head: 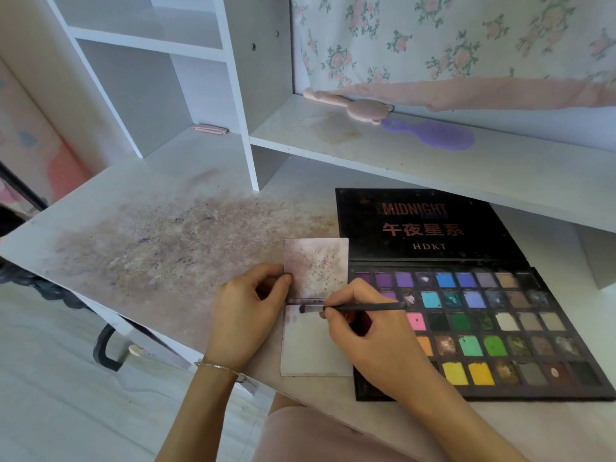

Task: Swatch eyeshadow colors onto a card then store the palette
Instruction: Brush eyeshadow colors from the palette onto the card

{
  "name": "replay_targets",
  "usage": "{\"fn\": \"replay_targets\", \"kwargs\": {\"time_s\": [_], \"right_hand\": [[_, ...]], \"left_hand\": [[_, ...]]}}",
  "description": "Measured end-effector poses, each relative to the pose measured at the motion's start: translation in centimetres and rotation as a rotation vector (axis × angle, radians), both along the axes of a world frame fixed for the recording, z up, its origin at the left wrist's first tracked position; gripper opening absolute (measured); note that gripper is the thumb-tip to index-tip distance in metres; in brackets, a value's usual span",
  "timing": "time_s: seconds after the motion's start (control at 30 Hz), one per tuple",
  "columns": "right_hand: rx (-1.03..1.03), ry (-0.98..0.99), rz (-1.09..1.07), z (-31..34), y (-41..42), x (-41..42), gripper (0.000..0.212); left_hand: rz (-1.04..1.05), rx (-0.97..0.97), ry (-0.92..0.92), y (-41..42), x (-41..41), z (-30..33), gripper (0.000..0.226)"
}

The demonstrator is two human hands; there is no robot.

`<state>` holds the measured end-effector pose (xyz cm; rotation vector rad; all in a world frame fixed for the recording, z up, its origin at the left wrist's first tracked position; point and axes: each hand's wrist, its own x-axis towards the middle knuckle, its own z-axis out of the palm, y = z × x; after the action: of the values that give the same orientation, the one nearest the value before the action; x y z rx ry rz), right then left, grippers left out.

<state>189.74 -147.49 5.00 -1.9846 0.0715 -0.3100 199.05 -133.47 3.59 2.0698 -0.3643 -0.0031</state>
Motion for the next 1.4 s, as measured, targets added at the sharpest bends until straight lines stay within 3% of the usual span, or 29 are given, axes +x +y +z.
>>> {"fn": "replay_targets", "kwargs": {"time_s": [0.13,0.7,0.83,0.97,1.4], "right_hand": [[-0.024,0.015,0.021,0.05,-0.05,0.1,0.028],[-0.087,0.069,0.053,-0.06,-0.02,0.16,0.009],[-0.085,0.065,0.04,-0.01,-0.03,0.18,0.012],[-0.096,0.084,0.065,-0.09,-0.06,0.08,0.013],[-0.101,0.085,0.058,0.22,0.05,0.22,0.026]], "left_hand": [[0.005,-0.002,0.002,0.03,-0.02,-0.07,0.018],[0.014,0.009,0.003,-0.12,-0.05,-0.03,0.011],[0.011,0.011,-0.001,-0.11,-0.08,0.06,0.022],[0.016,0.007,0.012,-0.14,-0.03,-0.04,0.012],[0.014,0.017,-0.012,-0.17,-0.05,0.04,0.026]]}}
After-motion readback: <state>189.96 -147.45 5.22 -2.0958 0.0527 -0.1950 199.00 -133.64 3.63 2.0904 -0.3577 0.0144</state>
